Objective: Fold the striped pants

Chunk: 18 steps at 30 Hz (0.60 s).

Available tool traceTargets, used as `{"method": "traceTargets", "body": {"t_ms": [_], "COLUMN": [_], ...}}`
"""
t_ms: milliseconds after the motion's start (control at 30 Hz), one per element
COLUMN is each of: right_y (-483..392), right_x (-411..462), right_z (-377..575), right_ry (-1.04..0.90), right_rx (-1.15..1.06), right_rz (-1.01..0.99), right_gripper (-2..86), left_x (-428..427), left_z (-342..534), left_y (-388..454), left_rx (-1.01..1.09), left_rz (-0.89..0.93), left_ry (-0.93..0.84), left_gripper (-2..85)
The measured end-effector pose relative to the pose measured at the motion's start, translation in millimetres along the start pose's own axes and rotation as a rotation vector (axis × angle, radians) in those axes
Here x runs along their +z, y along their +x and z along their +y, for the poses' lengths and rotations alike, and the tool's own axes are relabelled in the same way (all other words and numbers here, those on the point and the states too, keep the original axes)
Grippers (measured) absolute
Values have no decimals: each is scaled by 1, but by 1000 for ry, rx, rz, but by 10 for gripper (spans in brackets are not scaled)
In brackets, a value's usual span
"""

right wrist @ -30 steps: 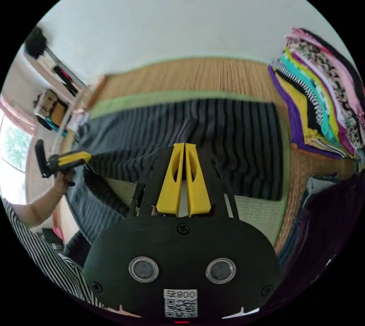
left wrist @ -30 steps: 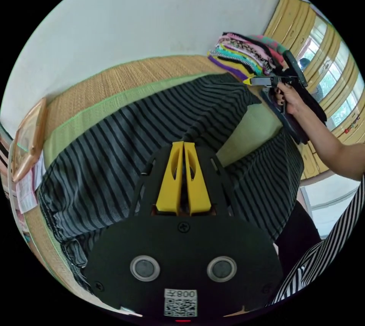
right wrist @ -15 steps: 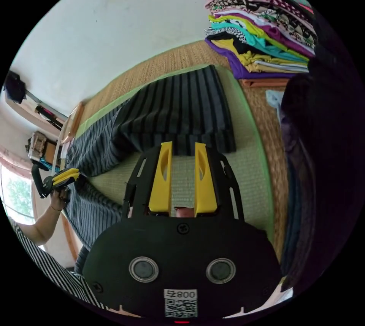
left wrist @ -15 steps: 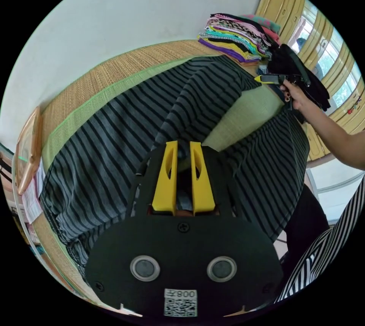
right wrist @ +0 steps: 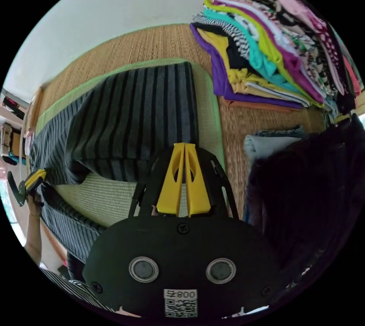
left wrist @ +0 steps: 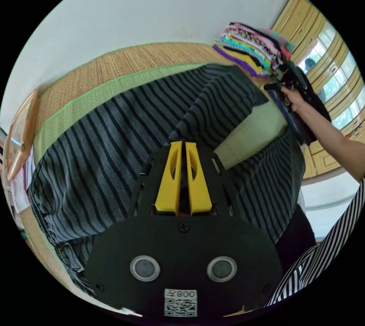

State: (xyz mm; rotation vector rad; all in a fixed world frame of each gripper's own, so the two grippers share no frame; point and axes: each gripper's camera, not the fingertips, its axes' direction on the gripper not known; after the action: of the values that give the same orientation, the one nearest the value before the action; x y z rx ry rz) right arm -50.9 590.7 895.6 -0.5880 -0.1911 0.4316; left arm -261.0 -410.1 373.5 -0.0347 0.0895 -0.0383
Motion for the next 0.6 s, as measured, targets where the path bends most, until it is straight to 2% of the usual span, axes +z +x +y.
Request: {"method": "traceTargets", "body": {"t_ms": [100, 167, 200, 267, 400, 500, 600], "right_y": [19, 26, 31, 34, 32, 27, 24], "right_x": [-57, -75, -73, -49, 14, 42, 41], "right_z": [12, 20, 22, 17, 2, -8, -16], "right_ry": [201, 256, 254, 170, 4, -82, -77], "right_rx": [-9, -27, -32, -36, 15, 16, -1], "right_rz": [-59, -46, -108, -156, -129, 1, 43], "right_gripper": [2, 7, 13, 30, 85, 69, 25], "left_x": [-25, -28, -27, -21, -18, -17, -17], "left_z": [10, 20, 22, 27, 27, 26, 27], "left_y": [2, 7, 7, 3, -8, -10, -18], "left_rx": [19, 56, 61, 47, 11, 38, 17], "left_rz": [5, 10, 5, 14, 43, 32, 59], "left_ry": [88, 78, 69, 39, 22, 1, -1], "left_gripper": [15, 13, 13, 14, 14, 14, 14]}}
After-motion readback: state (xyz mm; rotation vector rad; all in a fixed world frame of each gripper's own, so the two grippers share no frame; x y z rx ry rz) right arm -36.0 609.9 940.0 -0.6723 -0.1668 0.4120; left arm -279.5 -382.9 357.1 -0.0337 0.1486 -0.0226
